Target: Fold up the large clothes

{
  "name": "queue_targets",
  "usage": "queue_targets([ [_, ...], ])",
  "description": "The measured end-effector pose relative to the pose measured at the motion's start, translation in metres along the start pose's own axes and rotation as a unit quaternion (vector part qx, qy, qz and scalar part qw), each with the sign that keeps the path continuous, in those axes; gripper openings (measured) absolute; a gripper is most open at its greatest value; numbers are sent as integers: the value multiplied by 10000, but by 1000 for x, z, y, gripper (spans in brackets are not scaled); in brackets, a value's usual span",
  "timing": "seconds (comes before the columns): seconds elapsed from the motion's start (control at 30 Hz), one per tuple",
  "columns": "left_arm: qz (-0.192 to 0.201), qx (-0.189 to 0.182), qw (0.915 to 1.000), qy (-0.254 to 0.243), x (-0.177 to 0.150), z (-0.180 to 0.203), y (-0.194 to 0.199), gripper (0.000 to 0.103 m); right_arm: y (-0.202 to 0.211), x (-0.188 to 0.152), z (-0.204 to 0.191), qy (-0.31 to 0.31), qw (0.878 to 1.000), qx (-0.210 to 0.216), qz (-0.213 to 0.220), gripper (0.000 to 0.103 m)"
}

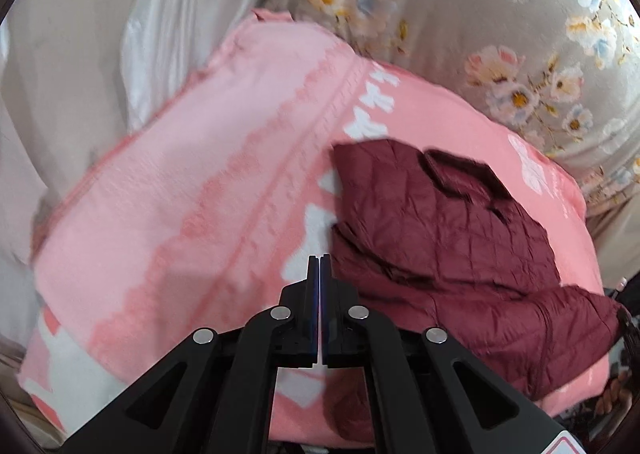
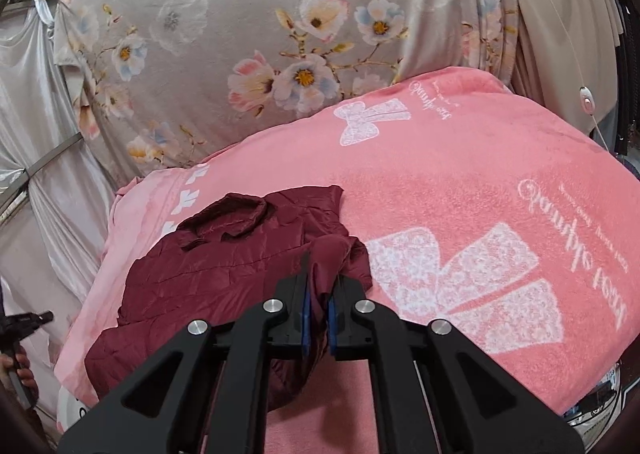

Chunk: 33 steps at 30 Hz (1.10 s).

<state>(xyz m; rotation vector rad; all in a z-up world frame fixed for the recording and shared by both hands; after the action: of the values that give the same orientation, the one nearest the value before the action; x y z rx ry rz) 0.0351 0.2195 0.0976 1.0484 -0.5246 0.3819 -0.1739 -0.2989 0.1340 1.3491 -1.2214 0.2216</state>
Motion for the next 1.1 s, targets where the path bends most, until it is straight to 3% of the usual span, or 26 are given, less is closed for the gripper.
queue_targets([
  [0.1,-387,-263,9988,141,-20,6,-24,8,0,0,-1,-22,10000,12,16,5],
  [0.17,-538,-340,9976,283,-34,4,-33,29,1,2,1,-51,10000,13,35,5],
  [0.3,-874,-631,9921,636,-62,1,-45,30,2,3,0,-37,10000,1,88,5],
  [0.37,-981,-893,9868,928,-75,-1,-47,39,1,2,-2,37,9999,-52,116,5],
  [0.43,-1050,-1086,9820,1133,-85,-2,-50,40,0,1,-5,99,9998,-77,133,5],
  [0.67,-1342,-1430,9720,1292,-114,6,-64,42,-3,-3,1,62,9999,-83,108,5],
  [0.77,-1383,-1585,9704,1188,-117,15,-71,38,-4,-6,3,16,9999,-100,93,5],
  [0.8,-1347,-1602,9720,1064,-114,20,-71,30,-5,-6,4,3,9999,-101,92,5],
  [0.83,-1310,-1614,9736,938,-110,24,-69,10,-5,-7,3,-3,9999,-100,94,5],
  [1.0,-737,-1623,9836,290,-69,47,-39,5,-9,2,1,22,9997,-80,212,5],
  [1.1,-288,-1732,9845,19,-31,58,-16,5,-16,20,-6,-26,9994,3,352,5],
])
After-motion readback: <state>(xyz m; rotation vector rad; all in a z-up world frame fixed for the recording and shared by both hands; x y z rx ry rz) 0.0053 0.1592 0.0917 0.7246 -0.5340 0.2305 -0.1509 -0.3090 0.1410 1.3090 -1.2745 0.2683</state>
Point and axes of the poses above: each gripper's, at about its wrist camera, not at the fingertips, and y roughly against the way its jaws point, z to its right, x to its top, the point moved 6 cm from there along -y, roughly the way its jaws point, and after that the axes turned 11 degrees about -x, right-handed, at the moved point
